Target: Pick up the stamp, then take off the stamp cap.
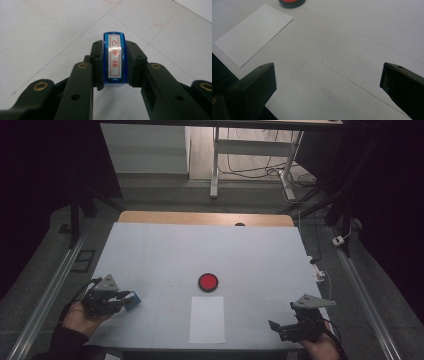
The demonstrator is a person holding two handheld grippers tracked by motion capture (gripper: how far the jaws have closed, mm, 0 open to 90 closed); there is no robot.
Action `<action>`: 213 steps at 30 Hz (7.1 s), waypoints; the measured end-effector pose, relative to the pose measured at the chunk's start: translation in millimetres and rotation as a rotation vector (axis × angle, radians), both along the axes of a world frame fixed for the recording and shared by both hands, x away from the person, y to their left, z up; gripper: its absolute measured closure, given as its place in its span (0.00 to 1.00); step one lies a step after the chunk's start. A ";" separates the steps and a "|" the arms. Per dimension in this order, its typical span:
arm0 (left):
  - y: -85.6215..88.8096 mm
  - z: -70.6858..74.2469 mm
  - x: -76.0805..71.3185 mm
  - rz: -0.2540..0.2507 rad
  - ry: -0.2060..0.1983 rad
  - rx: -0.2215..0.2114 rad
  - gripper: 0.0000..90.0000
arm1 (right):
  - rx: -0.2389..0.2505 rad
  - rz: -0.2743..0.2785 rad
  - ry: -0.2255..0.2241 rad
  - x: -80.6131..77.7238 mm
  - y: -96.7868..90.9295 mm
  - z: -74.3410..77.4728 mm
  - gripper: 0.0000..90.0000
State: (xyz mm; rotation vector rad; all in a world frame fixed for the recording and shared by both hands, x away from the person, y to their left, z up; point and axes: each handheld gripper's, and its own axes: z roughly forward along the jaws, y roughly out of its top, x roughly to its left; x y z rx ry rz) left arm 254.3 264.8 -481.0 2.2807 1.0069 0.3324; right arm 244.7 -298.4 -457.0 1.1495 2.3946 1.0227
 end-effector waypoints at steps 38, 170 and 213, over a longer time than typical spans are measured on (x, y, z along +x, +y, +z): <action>-67.6 47.0 8.7 -0.085 -0.101 -0.156 0.78 | 0.008 0.005 -0.002 1.3 0.0 0.1 0.01; -153.4 62.9 28.4 -0.495 -0.119 -0.315 0.78 | 0.132 0.398 -0.014 20.2 101.9 -2.7 0.00; -156.2 59.6 29.8 -0.571 -0.122 -0.344 0.78 | 0.155 0.617 -0.002 48.0 152.7 -4.4 0.27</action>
